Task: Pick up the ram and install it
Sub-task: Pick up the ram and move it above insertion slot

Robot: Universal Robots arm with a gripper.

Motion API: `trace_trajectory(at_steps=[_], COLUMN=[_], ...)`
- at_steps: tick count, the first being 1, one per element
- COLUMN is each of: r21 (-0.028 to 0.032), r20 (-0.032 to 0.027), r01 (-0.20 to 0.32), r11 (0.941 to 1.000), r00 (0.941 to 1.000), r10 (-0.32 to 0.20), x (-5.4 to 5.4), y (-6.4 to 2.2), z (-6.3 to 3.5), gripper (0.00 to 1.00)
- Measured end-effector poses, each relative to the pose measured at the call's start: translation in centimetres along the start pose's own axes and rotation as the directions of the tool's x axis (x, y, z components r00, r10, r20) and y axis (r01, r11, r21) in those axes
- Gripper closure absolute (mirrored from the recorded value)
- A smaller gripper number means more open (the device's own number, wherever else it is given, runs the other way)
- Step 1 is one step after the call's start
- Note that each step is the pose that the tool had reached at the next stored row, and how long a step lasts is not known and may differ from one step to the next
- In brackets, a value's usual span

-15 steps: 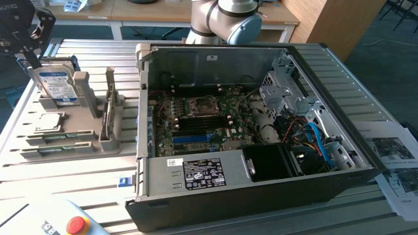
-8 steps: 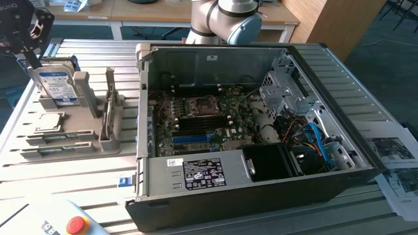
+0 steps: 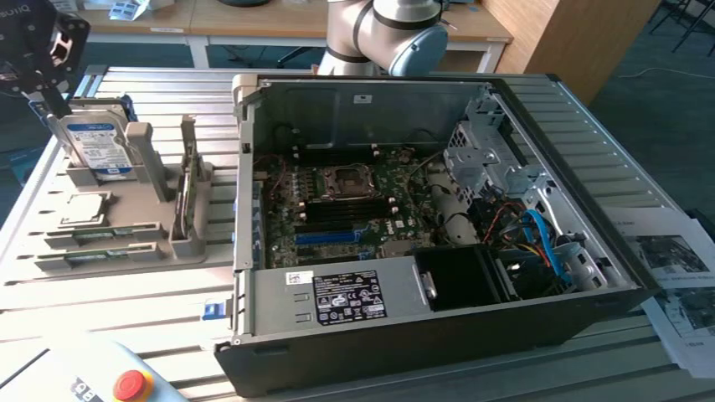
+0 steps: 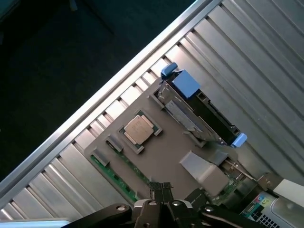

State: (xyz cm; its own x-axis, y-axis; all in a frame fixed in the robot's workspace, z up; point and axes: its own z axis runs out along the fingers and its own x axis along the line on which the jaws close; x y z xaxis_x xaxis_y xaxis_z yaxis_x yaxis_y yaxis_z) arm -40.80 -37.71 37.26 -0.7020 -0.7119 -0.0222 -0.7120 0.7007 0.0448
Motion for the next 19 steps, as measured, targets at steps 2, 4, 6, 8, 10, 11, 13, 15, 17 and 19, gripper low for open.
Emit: trace_trajectory(at_steps=[2, 4, 6, 8, 10, 11, 13, 15, 17, 19], r21=[-0.0008, -0.0016, -0.0024, -0.0033, -0.0042, -0.0047, -0.0057, -0.0068, -0.0079, -0.0091], r20=[-0.0015, -0.0029, -0.0043, -0.0056, -0.0070, -0.0076, -0.0089, -0.0102, -0.0115, -0.0127], r01=[0.034, 0.066, 0.098, 0.130, 0.161, 0.177, 0.210, 0.243, 0.275, 0.309], r11=[0.9994, 0.9978, 0.9952, 0.9915, 0.9869, 0.9841, 0.9776, 0.9701, 0.9613, 0.9510], r00=[0.9994, 0.9978, 0.9952, 0.9915, 0.9869, 0.9841, 0.9776, 0.9700, 0.9613, 0.9510], r10=[-0.034, -0.066, -0.098, -0.130, -0.161, -0.177, -0.210, -0.243, -0.275, -0.309], x=[0.00, 0.00, 0.00, 0.00, 0.00, 0.00, 0.00, 0.00, 0.00, 0.00], y=[0.00, 0.00, 0.00, 0.00, 0.00, 0.00, 0.00, 0.00, 0.00, -0.01], z=[0.00, 0.00, 0.00, 0.01, 0.01, 0.01, 0.02, 0.02, 0.03, 0.04], gripper=[0.90, 0.90, 0.90, 0.90, 0.90, 0.90, 0.90, 0.90, 0.90, 0.90])
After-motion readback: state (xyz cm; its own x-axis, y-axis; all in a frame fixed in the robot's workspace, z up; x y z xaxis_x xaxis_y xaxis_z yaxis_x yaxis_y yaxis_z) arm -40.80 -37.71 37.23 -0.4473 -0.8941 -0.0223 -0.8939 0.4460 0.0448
